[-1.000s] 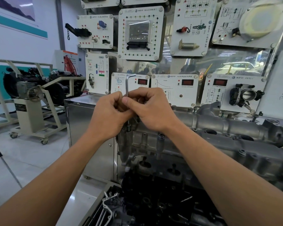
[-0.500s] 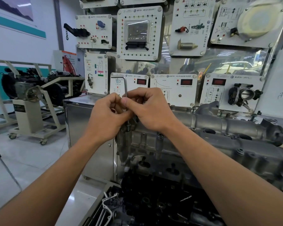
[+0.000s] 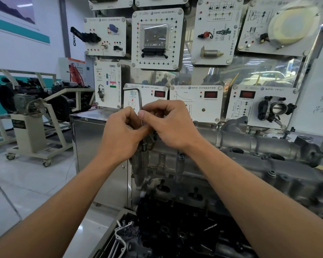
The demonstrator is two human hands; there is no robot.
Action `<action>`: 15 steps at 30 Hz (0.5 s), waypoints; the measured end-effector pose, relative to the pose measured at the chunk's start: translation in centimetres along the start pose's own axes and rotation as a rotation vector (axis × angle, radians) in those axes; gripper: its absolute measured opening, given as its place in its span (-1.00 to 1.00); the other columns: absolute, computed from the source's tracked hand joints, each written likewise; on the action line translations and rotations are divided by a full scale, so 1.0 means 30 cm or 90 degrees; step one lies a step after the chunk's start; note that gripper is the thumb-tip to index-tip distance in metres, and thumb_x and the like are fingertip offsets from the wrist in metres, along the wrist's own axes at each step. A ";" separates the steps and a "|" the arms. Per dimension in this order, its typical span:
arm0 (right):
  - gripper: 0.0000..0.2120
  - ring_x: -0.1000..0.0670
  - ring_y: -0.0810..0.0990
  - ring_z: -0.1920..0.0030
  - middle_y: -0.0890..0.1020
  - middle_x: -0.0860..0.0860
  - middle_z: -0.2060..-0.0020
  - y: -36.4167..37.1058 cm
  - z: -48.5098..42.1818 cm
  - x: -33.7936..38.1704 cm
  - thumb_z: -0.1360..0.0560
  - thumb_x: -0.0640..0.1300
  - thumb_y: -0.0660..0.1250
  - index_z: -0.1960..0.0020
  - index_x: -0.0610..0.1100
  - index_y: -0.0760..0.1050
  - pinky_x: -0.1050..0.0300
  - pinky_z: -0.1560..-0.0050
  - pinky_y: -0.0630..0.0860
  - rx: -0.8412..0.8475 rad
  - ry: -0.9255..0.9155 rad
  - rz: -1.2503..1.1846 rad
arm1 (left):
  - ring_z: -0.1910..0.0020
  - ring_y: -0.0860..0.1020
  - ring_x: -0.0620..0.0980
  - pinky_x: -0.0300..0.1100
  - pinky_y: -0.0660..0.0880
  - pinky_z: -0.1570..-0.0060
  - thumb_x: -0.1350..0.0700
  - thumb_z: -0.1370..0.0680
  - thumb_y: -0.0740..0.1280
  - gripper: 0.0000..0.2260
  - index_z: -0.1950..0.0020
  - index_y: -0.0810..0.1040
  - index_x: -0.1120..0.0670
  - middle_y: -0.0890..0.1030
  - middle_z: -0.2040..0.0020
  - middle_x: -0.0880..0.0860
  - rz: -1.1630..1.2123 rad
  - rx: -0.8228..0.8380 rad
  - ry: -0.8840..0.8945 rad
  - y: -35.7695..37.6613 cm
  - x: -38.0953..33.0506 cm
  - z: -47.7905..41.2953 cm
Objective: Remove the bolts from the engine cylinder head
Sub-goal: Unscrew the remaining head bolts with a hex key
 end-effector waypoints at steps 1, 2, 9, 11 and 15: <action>-0.93 0.20 0.61 0.26 0.67 0.14 0.30 0.004 0.000 0.000 -0.47 -0.23 0.49 0.12 -0.08 0.68 0.31 0.16 0.55 0.005 0.004 -0.003 | 0.34 0.53 -0.07 -0.23 0.53 0.30 0.15 -0.45 0.51 -0.79 0.09 0.57 0.25 0.59 0.27 0.08 0.001 0.026 -0.005 -0.003 0.004 -0.001; -0.96 0.18 0.61 0.26 0.67 0.11 0.30 0.008 0.000 0.000 -0.47 -0.23 0.48 0.11 -0.11 0.68 0.29 0.15 0.56 0.009 0.009 -0.006 | 0.23 0.61 -0.05 -0.18 0.60 0.18 0.15 -0.47 0.49 -0.84 0.02 0.61 0.19 0.65 0.19 0.06 0.016 0.067 -0.001 -0.004 0.004 0.000; -0.98 0.14 0.56 0.33 0.69 -0.11 0.26 0.006 0.006 0.008 -0.47 -0.22 0.49 0.10 -0.13 0.67 0.27 0.25 0.56 -0.001 0.017 -0.006 | 0.08 0.69 -0.16 -0.32 0.58 0.06 0.22 -0.54 0.38 -0.87 -0.02 0.68 0.05 0.74 0.12 -0.08 0.108 0.174 0.043 -0.015 -0.006 0.016; -0.96 0.14 0.58 0.30 0.70 -0.08 0.28 0.001 0.003 0.009 -0.47 -0.22 0.49 0.13 -0.10 0.66 0.20 0.19 0.58 -0.007 0.015 -0.003 | 0.26 0.65 -0.09 -0.18 0.60 0.18 0.18 -0.47 0.49 -0.94 0.12 0.66 0.16 0.71 0.25 0.03 0.066 0.104 0.038 -0.016 -0.002 0.005; -0.98 0.06 0.65 0.21 0.70 -0.01 0.25 0.001 -0.001 0.006 -0.47 -0.23 0.49 0.10 -0.15 0.67 0.11 0.08 0.63 -0.005 0.021 -0.008 | 0.36 0.53 -0.05 -0.19 0.51 0.35 0.22 -0.44 0.50 -0.82 0.09 0.58 0.29 0.60 0.29 0.20 0.038 0.082 0.024 0.011 -0.009 -0.007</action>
Point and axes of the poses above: each hand's wrist, its own z-axis away from the middle knuckle, its own y-axis out of the palm, x = y × z, the point moved 7 cm from there along -z, towards the middle knuckle
